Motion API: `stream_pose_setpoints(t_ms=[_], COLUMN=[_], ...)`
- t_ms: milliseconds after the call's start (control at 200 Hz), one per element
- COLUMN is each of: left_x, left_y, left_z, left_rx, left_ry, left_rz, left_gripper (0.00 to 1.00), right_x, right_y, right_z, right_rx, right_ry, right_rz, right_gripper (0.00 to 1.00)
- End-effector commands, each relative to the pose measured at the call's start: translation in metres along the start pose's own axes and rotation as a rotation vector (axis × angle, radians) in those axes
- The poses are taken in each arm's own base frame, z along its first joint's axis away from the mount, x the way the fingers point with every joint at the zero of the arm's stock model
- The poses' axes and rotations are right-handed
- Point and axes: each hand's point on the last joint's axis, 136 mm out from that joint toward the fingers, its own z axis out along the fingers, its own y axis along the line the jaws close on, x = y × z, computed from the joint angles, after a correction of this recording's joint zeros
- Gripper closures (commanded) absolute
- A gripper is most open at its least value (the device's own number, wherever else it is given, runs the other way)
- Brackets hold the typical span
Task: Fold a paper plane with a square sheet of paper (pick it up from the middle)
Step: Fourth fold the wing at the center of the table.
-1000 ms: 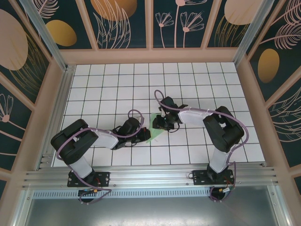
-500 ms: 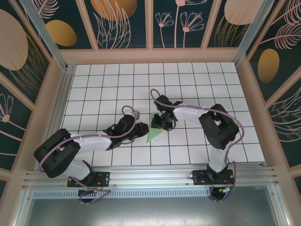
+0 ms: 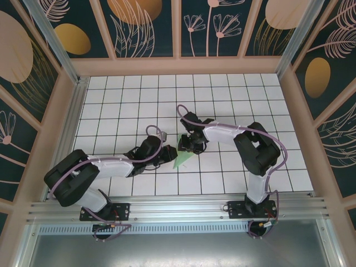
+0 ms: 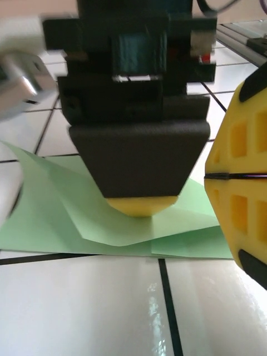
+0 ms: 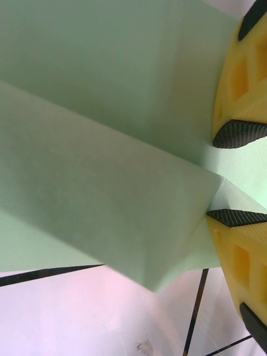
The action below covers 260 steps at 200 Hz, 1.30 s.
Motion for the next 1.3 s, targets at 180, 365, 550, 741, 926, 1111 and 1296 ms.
stream_pose_setpoints(t_ms=[180, 365, 550, 741, 926, 1111, 1296], left_x=[0.014, 0.018, 0.025, 0.028, 0.03, 0.028, 0.033], left_y=[-0.014, -0.006, 0.016, 0.026, 0.031, 0.036, 0.039], left_z=[0.019, 0.022, 0.022, 0.021, 0.022, 0.023, 0.026], left_rx=[0.082, 0.049, -0.043, -0.093, -0.115, -0.141, -0.145], left_ry=[0.078, 0.087, 0.106, 0.115, 0.121, 0.115, 0.133], left_rz=[-0.013, -0.013, -0.018, -0.013, -0.015, -0.011, -0.015], left_gripper=[0.93, 0.92, 0.92, 0.92, 0.93, 0.93, 0.93], right_x=[0.027, 0.028, 0.028, 0.028, 0.029, 0.03, 0.03], right_y=[-0.078, -0.081, -0.082, -0.084, -0.086, -0.088, -0.088], right_z=[0.037, 0.039, 0.04, 0.041, 0.04, 0.041, 0.042], right_rx=[0.304, 0.315, 0.323, 0.332, 0.342, 0.347, 0.351], right_ry=[0.075, 0.081, 0.082, 0.081, 0.082, 0.085, 0.086], right_rz=[0.074, 0.087, 0.096, 0.105, 0.112, 0.116, 0.117], right_gripper=[0.58, 0.61, 0.62, 0.62, 0.62, 0.62, 0.62])
